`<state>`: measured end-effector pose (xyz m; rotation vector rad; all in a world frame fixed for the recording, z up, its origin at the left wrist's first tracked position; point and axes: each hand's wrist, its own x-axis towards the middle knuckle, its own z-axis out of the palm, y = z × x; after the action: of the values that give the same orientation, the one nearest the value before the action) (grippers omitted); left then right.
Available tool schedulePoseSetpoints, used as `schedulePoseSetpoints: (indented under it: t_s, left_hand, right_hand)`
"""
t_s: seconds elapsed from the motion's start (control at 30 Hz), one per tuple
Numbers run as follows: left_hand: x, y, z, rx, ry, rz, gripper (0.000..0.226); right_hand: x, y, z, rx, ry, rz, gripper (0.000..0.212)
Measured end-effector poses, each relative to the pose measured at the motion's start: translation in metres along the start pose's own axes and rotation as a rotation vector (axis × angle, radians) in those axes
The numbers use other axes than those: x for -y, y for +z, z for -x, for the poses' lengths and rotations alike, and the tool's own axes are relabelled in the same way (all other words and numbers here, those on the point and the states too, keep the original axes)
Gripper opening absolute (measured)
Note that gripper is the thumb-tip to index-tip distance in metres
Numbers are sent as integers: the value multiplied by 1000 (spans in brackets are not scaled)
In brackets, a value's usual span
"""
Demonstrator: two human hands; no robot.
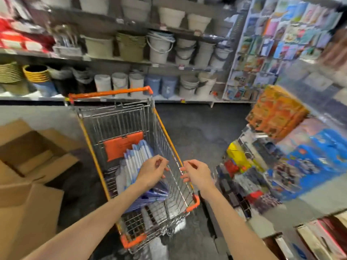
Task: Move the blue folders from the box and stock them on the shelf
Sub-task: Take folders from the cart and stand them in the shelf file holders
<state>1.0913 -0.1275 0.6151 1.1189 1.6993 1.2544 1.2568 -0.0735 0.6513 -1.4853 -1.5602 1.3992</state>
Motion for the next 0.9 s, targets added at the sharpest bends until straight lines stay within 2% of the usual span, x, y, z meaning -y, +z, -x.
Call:
schedulePoseSetpoints:
  t_s: [0.2, 0.43, 0.67, 0.77, 0.9]
  left_hand:
    - [63, -40, -26, 55, -165, -64, 17]
    - [114, -47, -62, 88, -269, -152, 19]
    - [153, -50, -110, 128, -346, -407, 38]
    - [172, -41, -136, 148, -410, -498, 46]
    - [204, -28, -158, 199, -517, -526, 52]
  right_hand:
    - [-22, 54, -44, 65, 107, 112, 14]
    - [-41, 81, -100, 193, 113, 320, 13]
    - [-78, 111, -189, 289, 112, 476, 16]
    - [-102, 124, -229, 306, 202, 445, 30]
    - [-130, 143, -266, 315, 281, 546, 55]
